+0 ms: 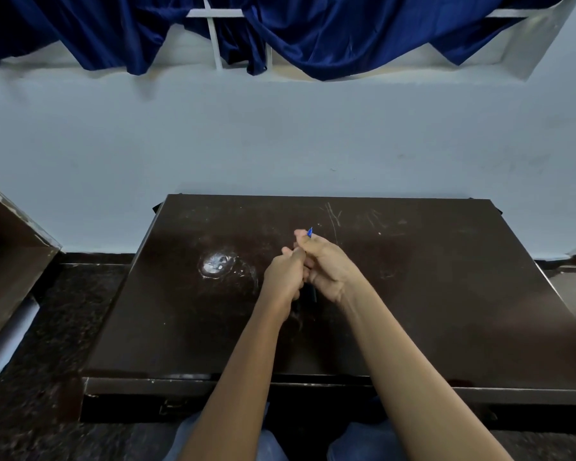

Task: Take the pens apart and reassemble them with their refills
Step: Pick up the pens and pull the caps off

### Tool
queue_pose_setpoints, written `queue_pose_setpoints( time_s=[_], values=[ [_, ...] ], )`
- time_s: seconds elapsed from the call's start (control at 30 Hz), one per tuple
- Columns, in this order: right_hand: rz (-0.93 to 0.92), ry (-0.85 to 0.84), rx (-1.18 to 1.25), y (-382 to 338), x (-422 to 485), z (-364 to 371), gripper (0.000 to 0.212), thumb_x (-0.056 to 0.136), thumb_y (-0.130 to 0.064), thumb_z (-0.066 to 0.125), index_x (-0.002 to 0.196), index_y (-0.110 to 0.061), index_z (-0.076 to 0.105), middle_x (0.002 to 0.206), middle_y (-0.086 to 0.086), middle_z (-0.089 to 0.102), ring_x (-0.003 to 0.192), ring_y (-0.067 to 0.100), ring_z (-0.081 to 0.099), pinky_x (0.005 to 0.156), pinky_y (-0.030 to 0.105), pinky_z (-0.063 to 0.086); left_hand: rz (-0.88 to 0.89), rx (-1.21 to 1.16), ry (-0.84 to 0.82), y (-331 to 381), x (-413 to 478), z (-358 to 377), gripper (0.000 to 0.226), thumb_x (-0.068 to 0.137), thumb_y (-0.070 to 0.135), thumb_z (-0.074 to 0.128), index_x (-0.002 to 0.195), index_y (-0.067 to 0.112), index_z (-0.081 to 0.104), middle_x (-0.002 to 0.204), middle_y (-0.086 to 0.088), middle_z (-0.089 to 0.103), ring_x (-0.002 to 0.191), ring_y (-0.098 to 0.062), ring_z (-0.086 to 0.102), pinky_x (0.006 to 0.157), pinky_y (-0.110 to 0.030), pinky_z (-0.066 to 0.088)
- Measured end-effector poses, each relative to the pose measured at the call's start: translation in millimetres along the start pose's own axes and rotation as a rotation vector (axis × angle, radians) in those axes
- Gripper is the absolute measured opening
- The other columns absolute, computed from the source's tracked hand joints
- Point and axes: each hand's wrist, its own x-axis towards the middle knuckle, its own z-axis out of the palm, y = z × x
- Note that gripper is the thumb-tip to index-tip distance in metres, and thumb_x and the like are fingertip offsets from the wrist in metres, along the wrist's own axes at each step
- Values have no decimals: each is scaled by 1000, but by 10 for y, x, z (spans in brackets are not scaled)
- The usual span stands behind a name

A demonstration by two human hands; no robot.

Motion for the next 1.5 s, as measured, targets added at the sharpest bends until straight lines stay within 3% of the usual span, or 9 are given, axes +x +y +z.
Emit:
queue_pose_setpoints(
  time_s=[0.13, 0.3, 0.4, 0.6, 0.73, 0.87, 1.17, 1.3, 1.5],
  values=[
    [-10, 73, 120, 105, 61, -22, 18, 95, -7, 52, 78, -7, 58, 49, 1, 54, 53, 10, 48, 58, 25, 44, -1, 8, -3, -39, 30, 6, 32, 92, 29, 41, 67, 18, 58, 58, 3, 44, 42, -8, 30, 34, -18, 22],
    [-8, 69, 164, 121, 99, 8, 18, 98, -9, 45, 93, -5, 62, 71, 8, 66, 65, 12, 47, 68, 31, 43, -4, 23, 24, -59, 101, -23, 30, 91, 25, 41, 67, 18, 58, 57, 3, 44, 43, -8, 32, 38, -19, 24],
    [-9, 77, 113, 135, 115, 33, 6, 95, -12, 55, 95, -10, 61, 80, 8, 63, 87, 7, 61, 84, 34, 54, 4, 21, 25, -61, 104, -28, 29, 90, 26, 44, 66, 18, 58, 56, 3, 46, 44, -9, 35, 40, -21, 26],
    [12, 124, 112, 160, 151, 23, 21, 100, -10, 42, 103, -3, 61, 84, 6, 73, 122, 38, 55, 109, 48, 37, -14, 63, 87, -72, 128, 15, 30, 92, 24, 44, 65, 19, 57, 59, 3, 49, 45, -9, 37, 40, -20, 27],
    [-1, 102, 65, 146, 140, -42, 15, 96, -15, 54, 83, -9, 59, 67, 5, 66, 66, 18, 54, 62, 28, 43, -13, 49, 22, -66, 119, 27, 25, 91, 25, 47, 71, 17, 60, 59, 4, 50, 44, -8, 37, 36, -18, 25],
    [-2, 129, 94, 116, 123, -97, 20, 98, -5, 42, 100, -9, 62, 80, 5, 65, 42, 8, 49, 39, 19, 37, 32, 63, 16, -90, 136, 45, 25, 94, 26, 42, 77, 22, 59, 65, 3, 52, 46, -7, 38, 36, -18, 24],
    [3, 86, 19, 93, 132, -176, 2, 92, -8, 58, 92, -9, 58, 57, -1, 51, 40, 7, 46, 39, 20, 42, -2, 61, -33, -99, 120, 25, 18, 91, 22, 45, 78, 23, 58, 59, 6, 52, 45, -7, 35, 35, -18, 25],
    [24, 104, 67, 59, 128, -158, 26, 97, 0, 42, 114, -8, 59, 84, 2, 62, 47, 7, 47, 37, 18, 40, 3, 100, -32, -107, 133, 17, 19, 91, 21, 44, 79, 23, 59, 62, 4, 53, 50, -8, 40, 39, -20, 28],
    [19, -6, -64, 99, 134, -212, 21, 96, -14, 53, 75, -9, 54, 55, 2, 47, 37, 11, 36, 41, 24, 40, -4, 105, -69, -96, 122, -1, 22, 95, 24, 39, 85, 23, 60, 71, 0, 61, 53, -8, 43, 43, -21, 28]
  ],
)
